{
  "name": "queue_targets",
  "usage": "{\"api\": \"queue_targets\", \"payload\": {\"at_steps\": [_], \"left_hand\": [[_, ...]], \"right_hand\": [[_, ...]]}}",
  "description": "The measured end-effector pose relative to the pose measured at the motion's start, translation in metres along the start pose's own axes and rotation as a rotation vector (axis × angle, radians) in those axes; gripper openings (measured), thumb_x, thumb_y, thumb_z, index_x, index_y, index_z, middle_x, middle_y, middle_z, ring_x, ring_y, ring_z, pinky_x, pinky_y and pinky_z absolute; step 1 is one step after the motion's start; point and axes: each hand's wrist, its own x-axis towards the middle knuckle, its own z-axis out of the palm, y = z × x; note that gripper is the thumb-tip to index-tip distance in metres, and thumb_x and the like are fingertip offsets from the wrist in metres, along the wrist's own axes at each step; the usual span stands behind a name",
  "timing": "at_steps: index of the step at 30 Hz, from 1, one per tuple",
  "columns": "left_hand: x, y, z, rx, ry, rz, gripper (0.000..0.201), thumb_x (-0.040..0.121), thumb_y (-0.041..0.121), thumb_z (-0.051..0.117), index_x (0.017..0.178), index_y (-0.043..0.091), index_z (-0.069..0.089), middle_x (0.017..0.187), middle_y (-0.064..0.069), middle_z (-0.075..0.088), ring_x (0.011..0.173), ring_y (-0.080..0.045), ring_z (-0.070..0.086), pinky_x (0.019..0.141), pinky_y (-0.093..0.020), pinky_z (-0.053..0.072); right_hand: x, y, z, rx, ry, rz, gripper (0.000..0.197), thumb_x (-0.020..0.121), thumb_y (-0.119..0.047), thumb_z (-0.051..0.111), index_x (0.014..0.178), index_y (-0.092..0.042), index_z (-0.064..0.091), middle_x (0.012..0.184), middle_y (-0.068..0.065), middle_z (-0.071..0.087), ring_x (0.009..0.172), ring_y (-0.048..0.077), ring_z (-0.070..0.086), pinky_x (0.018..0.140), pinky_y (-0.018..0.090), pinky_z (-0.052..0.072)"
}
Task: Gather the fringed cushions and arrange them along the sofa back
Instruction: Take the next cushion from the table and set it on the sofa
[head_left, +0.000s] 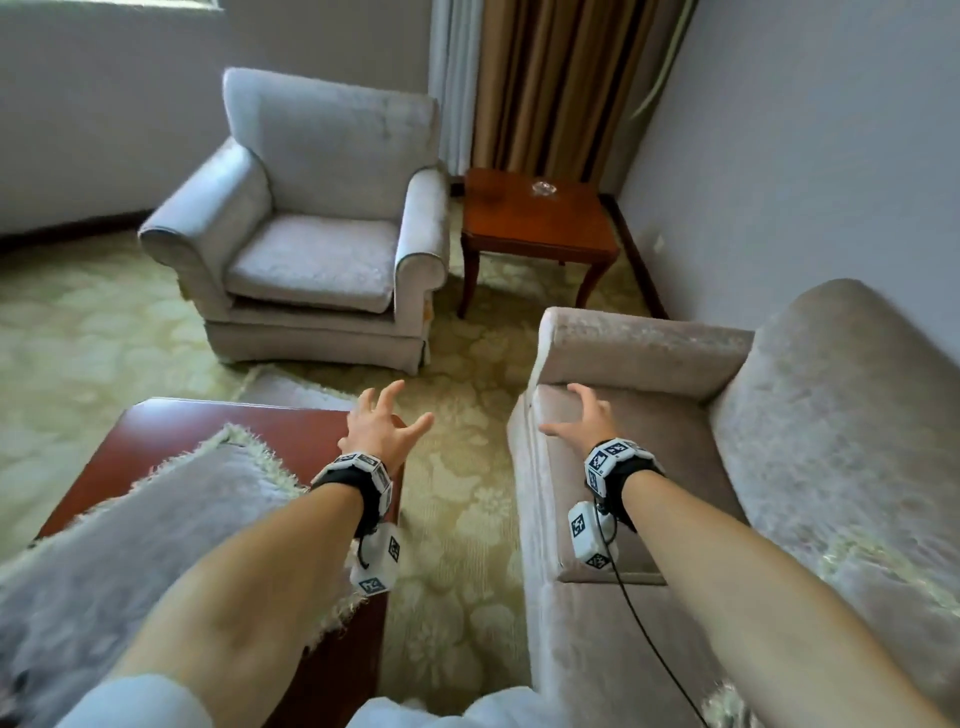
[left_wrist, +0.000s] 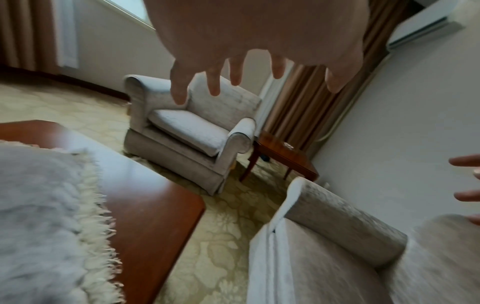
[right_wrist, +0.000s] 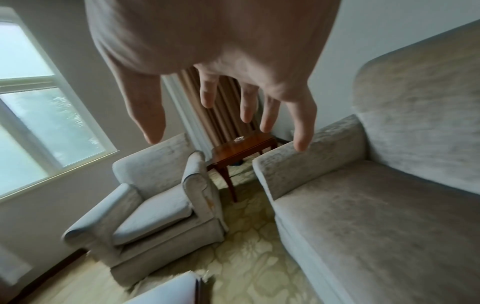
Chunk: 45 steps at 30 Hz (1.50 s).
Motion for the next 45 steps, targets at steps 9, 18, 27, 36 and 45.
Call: {"api": "queue_targets", "payload": {"at_steps": [9,18,27,36,45], "left_hand": [[-0.007,-0.123,-0.080,-0.077,0.226,-0.264,0.074,0.078,0.069,0.056,0.143,0.041,0.034,0.153,-0.007,0.029,0.139,-0.029,0.031,0.105,-0.060,0.036],[-0.023,-0.218,-0.120,-0.121,0.398,-0.624,0.073,0.080,0.064,0.060,0.143,0.039,0.035,0.154,-0.004,0.028,0.136,-0.032,0.034,0.105,-0.057,0.036],[-0.025,-0.254,-0.144,-0.180,0.508,-0.916,0.074,0.081,0.063,0.061,0.144,0.035,0.035,0.154,-0.007,0.027,0.135,-0.032,0.038,0.104,-0.054,0.040],[-0.044,-0.286,-0.152,-0.162,0.533,-1.070,0.067,0.083,0.060,0.061,0.142,0.036,0.042,0.152,-0.006,0.033,0.139,-0.028,0.028,0.110,-0.048,0.030],[-0.044,-0.367,-0.140,-0.358,0.472,-1.129,0.074,0.081,0.057,0.068,0.142,0.024,0.043,0.151,-0.010,0.032,0.130,-0.031,0.044,0.104,-0.043,0.039]], "right_hand": [[0.020,-0.126,0.120,-0.123,-0.280,-0.245,0.079,0.075,-0.039,0.078,0.142,-0.034,0.037,0.144,0.010,0.033,0.130,0.032,0.038,0.105,0.039,0.035],[0.039,-0.207,0.257,-0.319,-0.573,-0.440,0.084,0.072,-0.045,0.080,0.142,-0.036,0.036,0.144,0.012,0.036,0.134,0.032,0.036,0.109,0.043,0.036],[0.072,-0.256,0.354,-0.434,-0.833,-0.476,0.090,0.069,-0.047,0.082,0.143,-0.035,0.032,0.144,0.016,0.036,0.131,0.036,0.040,0.108,0.051,0.037],[0.055,-0.257,0.408,-0.491,-0.960,-0.387,0.088,0.067,-0.042,0.083,0.141,-0.033,0.037,0.144,0.014,0.039,0.125,0.036,0.046,0.104,0.054,0.040],[0.035,-0.230,0.461,-0.341,-0.868,-0.096,0.083,0.074,-0.032,0.081,0.143,-0.019,0.036,0.146,0.015,0.041,0.125,0.034,0.048,0.105,0.049,0.040]]}}
